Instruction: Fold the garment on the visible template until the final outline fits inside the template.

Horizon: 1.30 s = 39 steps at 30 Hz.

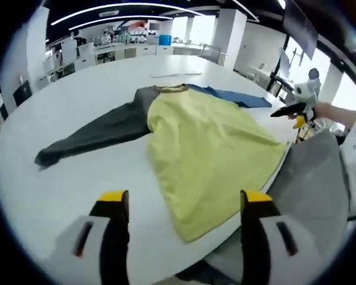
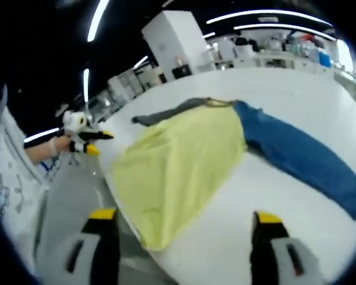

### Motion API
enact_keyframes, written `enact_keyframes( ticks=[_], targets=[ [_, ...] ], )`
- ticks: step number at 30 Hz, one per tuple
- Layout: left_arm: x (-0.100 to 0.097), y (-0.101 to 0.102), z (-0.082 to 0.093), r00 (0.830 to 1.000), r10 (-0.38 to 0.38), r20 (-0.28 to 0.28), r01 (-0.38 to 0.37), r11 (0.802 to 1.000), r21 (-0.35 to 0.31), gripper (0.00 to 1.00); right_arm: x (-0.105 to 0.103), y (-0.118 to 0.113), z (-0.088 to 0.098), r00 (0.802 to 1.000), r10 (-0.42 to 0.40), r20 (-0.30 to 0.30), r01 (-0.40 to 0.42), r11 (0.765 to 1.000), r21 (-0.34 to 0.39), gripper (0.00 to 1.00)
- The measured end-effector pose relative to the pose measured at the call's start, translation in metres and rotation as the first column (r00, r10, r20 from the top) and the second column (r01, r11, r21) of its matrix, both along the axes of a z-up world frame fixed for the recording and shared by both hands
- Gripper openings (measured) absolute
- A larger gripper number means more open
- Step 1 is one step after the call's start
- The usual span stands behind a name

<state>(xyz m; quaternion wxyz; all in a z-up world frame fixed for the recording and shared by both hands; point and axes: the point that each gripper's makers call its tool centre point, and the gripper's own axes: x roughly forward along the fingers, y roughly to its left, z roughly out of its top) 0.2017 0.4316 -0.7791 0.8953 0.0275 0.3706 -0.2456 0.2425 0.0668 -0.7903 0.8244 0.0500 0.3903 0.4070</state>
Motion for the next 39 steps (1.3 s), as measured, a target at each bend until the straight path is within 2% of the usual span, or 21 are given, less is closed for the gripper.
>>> enact_keyframes(
  ticks=[1, 3, 7, 10, 14, 18, 20, 21, 22, 24, 25, 27, 28, 29, 30, 31, 34, 36, 39],
  targets=[
    [0.001, 0.001, 0.0, 1.0, -0.01, 0.008, 0.01, 1.0, 0.019, 0.74, 0.008, -0.009, 0.001, 0.999, -0.047, -0.01, 0.047, 0.999, 0.014, 0.89],
    [0.001, 0.001, 0.0, 1.0, -0.008, 0.005, 0.008, 1.0, 0.017, 0.74, 0.023, -0.024, 0.003, 0.995, -0.103, 0.007, 0.102, 0.995, 0.019, 0.88],
    [0.002, 0.001, 0.001, 1.0, 0.003, 0.009, -0.003, 1.0, 0.013, 0.73, 0.048, -0.05, 0.008, 0.982, -0.187, 0.019, 0.187, 0.982, 0.027, 0.85],
    [0.002, 0.002, 0.001, 1.0, 0.02, 0.008, -0.02, 1.0, -0.005, 0.72, 0.068, -0.076, 0.007, 0.966, -0.253, 0.045, 0.253, 0.967, -0.005, 0.84],
    [0.001, 0.003, 0.0, 0.999, 0.031, 0.007, -0.031, 0.999, -0.008, 0.71, 0.085, -0.093, 0.006, 0.957, -0.285, 0.049, 0.286, 0.958, -0.017, 0.82],
    [-0.003, 0.001, -0.002, 0.999, 0.041, -0.004, -0.041, 0.999, -0.016, 0.7, 0.103, -0.115, 0.003, 0.941, -0.327, 0.086, 0.332, 0.941, -0.061, 0.79],
    [-0.004, 0.001, -0.001, 0.999, 0.043, -0.004, -0.043, 0.999, -0.015, 0.7, 0.115, -0.131, 0.0, 0.922, -0.374, 0.098, 0.382, 0.919, -0.093, 0.79],
    [-0.004, 0.001, -0.002, 0.999, 0.044, -0.006, -0.044, 0.999, -0.015, 0.7, 0.125, -0.142, 0.002, 0.909, -0.394, 0.137, 0.409, 0.907, -0.105, 0.79],
    [-0.004, 0.001, -0.002, 0.999, 0.046, -0.008, -0.046, 0.999, -0.016, 0.7, 0.129, -0.147, 0.002, 0.898, -0.415, 0.147, 0.432, 0.895, -0.109, 0.79],
    [-0.006, 0.002, -0.005, 0.999, 0.05, -0.016, -0.05, 0.999, -0.016, 0.7, 0.135, -0.164, -0.001, 0.87, -0.47, 0.149, 0.489, 0.86, -0.147, 0.77],
    [-0.006, 0.002, -0.005, 0.999, 0.05, -0.018, -0.051, 0.999, -0.015, 0.69, 0.141, -0.173, -0.001, 0.861, -0.48, 0.17, 0.504, 0.849, -0.158, 0.75],
    [-0.008, 0.002, -0.006, 0.998, 0.053, -0.023, -0.053, 0.998, -0.015, 0.69, 0.148, -0.195, -0.005, 0.835, -0.527, 0.156, 0.549, 0.813, -0.192, 0.71],
    [-0.01, 0.001, -0.007, 0.998, 0.055, -0.026, -0.056, 0.998, -0.016, 0.69, 0.153, -0.2, -0.004, 0.83, -0.53, 0.172, 0.556, 0.809, -0.19, 0.7],
    [-0.01, 0.001, -0.007, 0.998, 0.057, -0.027, -0.058, 0.998, -0.016, 0.69, 0.156, -0.212, -0.007, 0.809, -0.561, 0.176, 0.588, 0.781, -0.21, 0.69],
    [-0.011, 0.002, -0.008, 0.998, 0.059, -0.03, -0.059, 0.998, -0.016, 0.68, 0.157, -0.223, -0.012, 0.797, -0.581, 0.166, 0.604, 0.76, -0.239, 0.67],
    [-0.012, 0.002, -0.009, 0.998, 0.06, -0.033, -0.061, 0.998, -0.015, 0.68, 0.16, -0.23, -0.013, 0.782, -0.6, 0.171, 0.623, 0.745, -0.238, 0.64],
    [-0.012, 0.003, -0.011, 0.997, 0.066, -0.038, -0.067, 0.998, -0.014, 0.68, 0.163, -0.245, -0.018, 0.76, -0.624, 0.181, 0.649, 0.712, -0.269, 0.56],
    [-0.013, 0.004, -0.012, 0.997, 0.071, -0.044, -0.071, 0.997, -0.009, 0.67, 0.168, -0.249, -0.02, 0.762, -0.621, 0.187, 0.647, 0.712, -0.272, 0.51],
    [-0.015, 0.005, -0.012, 0.995, 0.08, -0.051, -0.08, 0.997, -0.003, 0.67, 0.17, -0.255, -0.027, 0.759, -0.627, 0.177, 0.648, 0.699, -0.301, 0.46]
  ],
)
